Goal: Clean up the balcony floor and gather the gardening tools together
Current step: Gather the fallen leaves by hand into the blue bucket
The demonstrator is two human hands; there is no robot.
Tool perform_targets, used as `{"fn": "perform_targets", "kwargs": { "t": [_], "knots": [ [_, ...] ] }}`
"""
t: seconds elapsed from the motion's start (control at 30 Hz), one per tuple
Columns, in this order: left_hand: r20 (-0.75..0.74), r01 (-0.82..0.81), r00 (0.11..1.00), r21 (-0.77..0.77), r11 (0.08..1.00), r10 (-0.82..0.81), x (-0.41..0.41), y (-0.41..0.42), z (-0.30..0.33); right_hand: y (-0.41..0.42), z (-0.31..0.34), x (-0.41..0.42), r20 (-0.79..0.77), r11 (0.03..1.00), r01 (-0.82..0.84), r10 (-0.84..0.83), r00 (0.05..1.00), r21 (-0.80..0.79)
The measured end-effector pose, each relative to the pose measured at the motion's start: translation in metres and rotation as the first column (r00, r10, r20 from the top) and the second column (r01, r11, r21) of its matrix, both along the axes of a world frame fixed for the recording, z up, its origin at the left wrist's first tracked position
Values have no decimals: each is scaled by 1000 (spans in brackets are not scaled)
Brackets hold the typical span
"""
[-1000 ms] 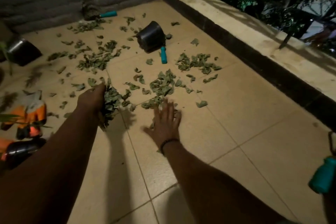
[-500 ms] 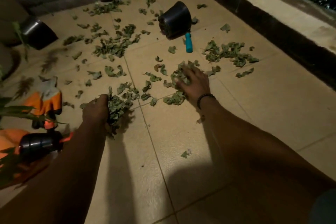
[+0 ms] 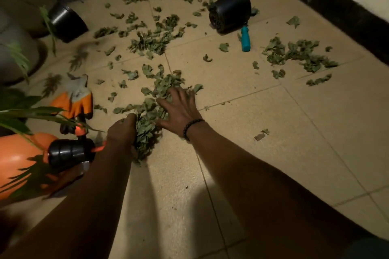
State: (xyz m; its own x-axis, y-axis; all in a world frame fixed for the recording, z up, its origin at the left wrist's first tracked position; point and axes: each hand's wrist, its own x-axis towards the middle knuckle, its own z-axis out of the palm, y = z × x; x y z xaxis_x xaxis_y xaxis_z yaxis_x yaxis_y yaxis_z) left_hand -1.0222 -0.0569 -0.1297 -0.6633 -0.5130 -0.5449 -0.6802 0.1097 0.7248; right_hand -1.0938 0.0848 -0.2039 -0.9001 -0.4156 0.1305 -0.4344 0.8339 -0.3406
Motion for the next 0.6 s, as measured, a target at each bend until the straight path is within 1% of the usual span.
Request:
{"fn": "perform_targets", "kwargs": {
  "t": [0.03, 0.1, 0.17, 0.2, 0.23, 0.27, 0.3, 0.33, 0.37, 0.4, 0.43, 0.5, 0.53, 0.57, 0.6],
  "knots": [
    [-9, -1, 1000, -25, 1000, 1, -1, 0, 1, -4, 0, 0, -57, 1000, 9, -9, 998, 0],
    [-30, -28, 999, -63, 998, 26, -4, -2, 1, -7, 2, -2, -148, 998, 29, -38, 988, -64],
    [-34, -48, 998, -90, 995, 45, -6, -2, 2, -8, 3, -4, -179, 994, 37, -56, 982, -106],
    [-33, -55, 998, -74, 996, 53, -7, -3, 1, -9, 2, -5, -194, 989, 48, -75, 978, -138],
    [-39, -72, 997, -50, 996, 70, -8, -3, -1, -8, 1, -6, -204, 975, 67, -112, 973, -213],
    [-39, -87, 995, -16, 996, 87, -9, -3, -2, -6, 1, -5, -185, 939, 95, -164, 969, -331],
    [-47, -90, 995, -6, 996, 90, -9, -2, -2, -2, 5, -4, -129, 878, 139, -220, 967, -459],
    [-61, -81, 995, -24, 996, 79, -10, -1, -3, 3, 7, -2, -50, 811, 188, -258, 965, -554],
    [-68, -68, 996, -44, 997, 65, -11, -1, -3, 7, 10, -2, 11, 770, 223, -270, 963, -598],
    [-66, -58, 996, -56, 997, 55, -13, -3, -4, 11, 14, -4, 43, 768, 234, -260, 965, -596],
    [-66, -50, 997, -65, 997, 46, -14, -5, -5, 14, 16, -7, 41, 794, 225, -245, 969, -565],
    [-54, -33, 998, -78, 996, 29, -15, -9, -7, 19, 15, -21, -15, 877, 226, -257, 966, -425],
    [-45, -29, 999, -81, 996, 25, -15, -12, -9, 21, 11, -31, -33, 900, 252, -282, 959, -356],
    [-39, -17, 999, -81, 997, 14, -15, -15, -11, 23, 7, -40, -26, 908, 282, -304, 952, -311],
    [-39, -4, 999, -83, 997, 1, -15, -18, -12, 22, 3, -47, 11, 905, 292, -303, 953, -308]
  ]
}}
